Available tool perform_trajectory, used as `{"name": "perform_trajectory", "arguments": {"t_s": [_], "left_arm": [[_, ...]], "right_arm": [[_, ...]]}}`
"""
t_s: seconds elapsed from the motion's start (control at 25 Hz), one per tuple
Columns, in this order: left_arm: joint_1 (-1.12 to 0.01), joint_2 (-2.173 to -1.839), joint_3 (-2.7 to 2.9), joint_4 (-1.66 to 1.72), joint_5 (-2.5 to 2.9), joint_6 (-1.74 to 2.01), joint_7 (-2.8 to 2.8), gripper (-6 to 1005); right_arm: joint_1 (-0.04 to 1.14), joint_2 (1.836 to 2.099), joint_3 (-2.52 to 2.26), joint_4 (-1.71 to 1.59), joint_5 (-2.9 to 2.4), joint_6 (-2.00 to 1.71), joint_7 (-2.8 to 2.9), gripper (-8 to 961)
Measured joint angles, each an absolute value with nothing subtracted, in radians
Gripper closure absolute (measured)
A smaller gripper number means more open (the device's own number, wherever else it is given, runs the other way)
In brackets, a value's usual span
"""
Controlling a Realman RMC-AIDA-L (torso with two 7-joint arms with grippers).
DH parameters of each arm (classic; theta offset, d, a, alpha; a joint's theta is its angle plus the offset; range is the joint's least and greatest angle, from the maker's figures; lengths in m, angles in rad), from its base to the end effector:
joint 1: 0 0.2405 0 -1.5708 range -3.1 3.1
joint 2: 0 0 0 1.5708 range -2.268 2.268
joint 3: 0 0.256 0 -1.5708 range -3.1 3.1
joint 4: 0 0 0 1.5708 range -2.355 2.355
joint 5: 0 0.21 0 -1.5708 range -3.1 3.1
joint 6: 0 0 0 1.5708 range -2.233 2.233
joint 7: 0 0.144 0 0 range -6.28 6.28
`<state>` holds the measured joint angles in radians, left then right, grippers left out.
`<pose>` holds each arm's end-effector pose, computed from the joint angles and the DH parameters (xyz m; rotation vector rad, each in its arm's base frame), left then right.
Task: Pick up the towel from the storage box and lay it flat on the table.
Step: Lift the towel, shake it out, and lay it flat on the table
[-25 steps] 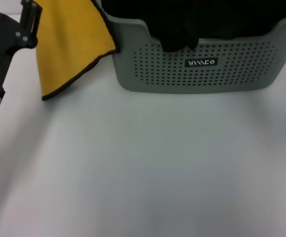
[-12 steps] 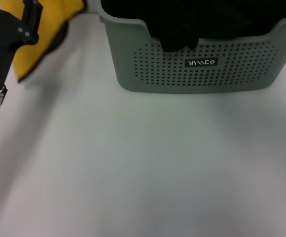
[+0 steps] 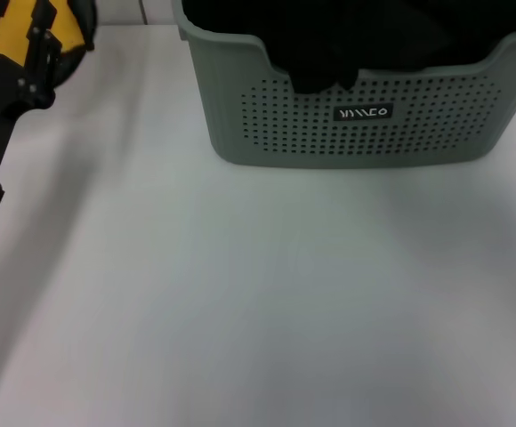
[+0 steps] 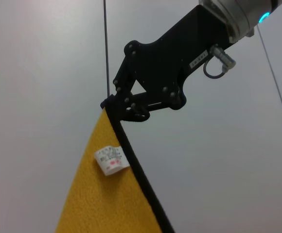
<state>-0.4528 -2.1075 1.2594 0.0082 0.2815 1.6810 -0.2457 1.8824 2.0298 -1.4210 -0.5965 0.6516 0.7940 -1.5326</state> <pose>-0.2860 0.2999 0.0150 -1.5675 -0.1852 -1.0503 -0.2571 0.4226 -0.0481 -2.0792 -1.3902 -0.2472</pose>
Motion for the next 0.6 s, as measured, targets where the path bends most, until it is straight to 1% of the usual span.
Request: {"name": "perform_trajectory", "arguments": {"t_s": [0.6], "left_arm": [[-0.460,-2.108,1.266,0.000,0.436,1.683,-0.325,545]], "right_arm": [[1.882,2.029,-1.585,-0.529,0.672,0.649,-1.449,942]]}}
